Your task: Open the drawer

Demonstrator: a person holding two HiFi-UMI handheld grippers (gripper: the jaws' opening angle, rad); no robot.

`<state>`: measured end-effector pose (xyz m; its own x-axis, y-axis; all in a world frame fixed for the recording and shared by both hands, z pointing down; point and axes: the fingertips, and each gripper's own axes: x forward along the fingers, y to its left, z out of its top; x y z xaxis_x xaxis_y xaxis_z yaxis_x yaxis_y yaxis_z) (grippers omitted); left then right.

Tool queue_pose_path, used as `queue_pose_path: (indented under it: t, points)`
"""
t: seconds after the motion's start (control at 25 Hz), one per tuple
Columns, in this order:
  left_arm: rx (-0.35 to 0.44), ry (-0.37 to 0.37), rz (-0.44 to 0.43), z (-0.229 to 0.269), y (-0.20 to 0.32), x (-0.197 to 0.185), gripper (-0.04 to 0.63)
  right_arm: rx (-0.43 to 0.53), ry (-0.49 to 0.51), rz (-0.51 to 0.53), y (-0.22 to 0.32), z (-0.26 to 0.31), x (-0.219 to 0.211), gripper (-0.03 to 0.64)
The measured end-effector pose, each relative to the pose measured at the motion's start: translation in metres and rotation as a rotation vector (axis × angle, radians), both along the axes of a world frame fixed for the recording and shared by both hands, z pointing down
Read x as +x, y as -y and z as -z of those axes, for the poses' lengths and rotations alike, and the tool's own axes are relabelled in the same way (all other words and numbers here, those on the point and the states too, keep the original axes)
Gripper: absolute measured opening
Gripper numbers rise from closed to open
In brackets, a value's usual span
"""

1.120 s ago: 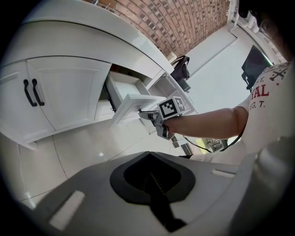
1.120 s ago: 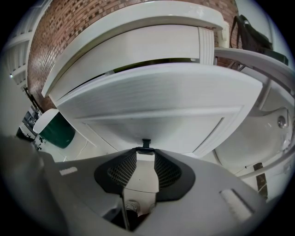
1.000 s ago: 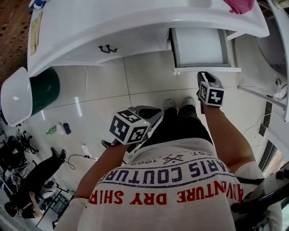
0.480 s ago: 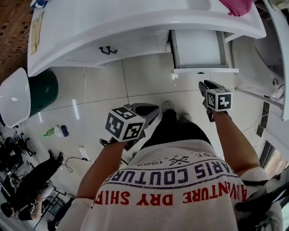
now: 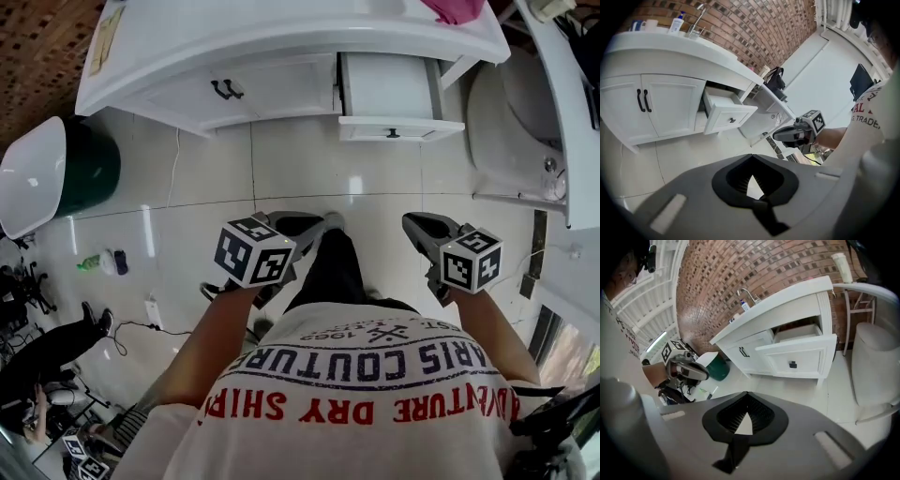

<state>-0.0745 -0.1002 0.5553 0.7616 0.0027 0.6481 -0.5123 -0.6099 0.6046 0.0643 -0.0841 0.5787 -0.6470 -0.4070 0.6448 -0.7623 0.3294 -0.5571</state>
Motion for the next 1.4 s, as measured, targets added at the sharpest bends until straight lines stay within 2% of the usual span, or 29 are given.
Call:
queue_pose_path:
  t: [0.12,0.24,0.4,0.64,0.88,1.08,1.4]
  points:
    - [0.085,-0.015,-0.025,0.022,-0.046,0.026,-0.012,0.109,0.026,0.022,-0.037,0.041,0.002,0.009]
    - [0.144,-0.026,-0.065,0.043,-0.118,0.050,-0.012,0.188,0.014,0.085,-0.106,0.071,-0.001,0.009]
    - [0.210,-0.041,-0.073,0.068,-0.204,0.077,-0.012,0.196,0.066,0.116,-0.194,0.100,0.004,0.009]
    - [0.284,-0.050,-0.100,0.114,-0.287,0.101,-0.012,0.222,0.116,0.155,-0.264,0.154,0.012,0.008]
    - [0.320,-0.038,-0.097,0.139,-0.312,0.091,-0.012,0.247,0.143,0.226,-0.298,0.184,-0.011,0.008]
    - [0.350,-0.039,-0.068,0.150,-0.304,0.090,-0.012,0.244,0.180,0.239,-0.298,0.191,-0.017,0.008]
    - [0.352,-0.041,-0.050,0.156,-0.307,0.084,-0.012,0.262,0.168,0.265,-0.290,0.200,-0.025,0.008]
